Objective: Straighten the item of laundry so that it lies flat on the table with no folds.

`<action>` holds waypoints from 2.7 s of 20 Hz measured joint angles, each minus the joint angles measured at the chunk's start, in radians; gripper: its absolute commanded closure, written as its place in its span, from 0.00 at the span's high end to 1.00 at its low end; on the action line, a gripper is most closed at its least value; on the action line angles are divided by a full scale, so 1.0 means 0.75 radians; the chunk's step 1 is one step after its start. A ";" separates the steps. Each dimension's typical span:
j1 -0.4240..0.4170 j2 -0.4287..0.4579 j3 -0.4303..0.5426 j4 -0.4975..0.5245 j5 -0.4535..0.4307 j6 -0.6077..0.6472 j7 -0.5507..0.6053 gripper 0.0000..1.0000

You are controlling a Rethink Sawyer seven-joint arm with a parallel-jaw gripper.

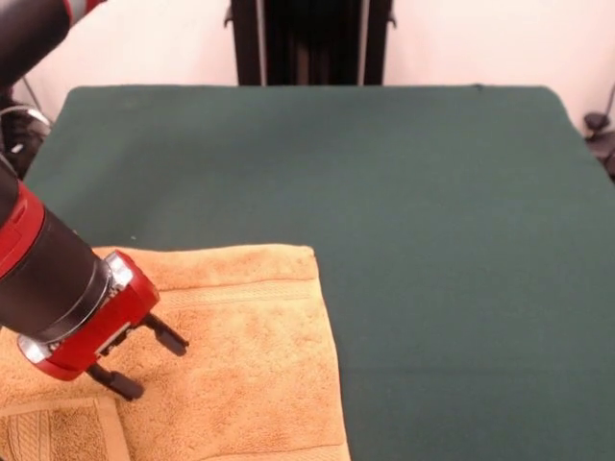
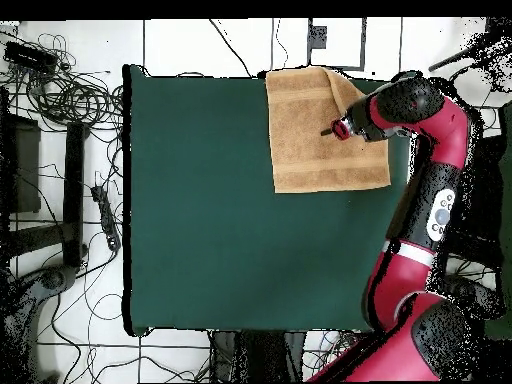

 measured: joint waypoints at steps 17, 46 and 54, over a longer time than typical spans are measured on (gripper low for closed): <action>0.162 -0.132 -0.145 -0.256 -0.084 0.120 0.012 1.00; 0.041 -0.331 -0.712 0.366 0.373 -0.593 0.468 1.00; 0.044 -0.451 -0.866 0.577 0.477 -0.669 0.593 1.00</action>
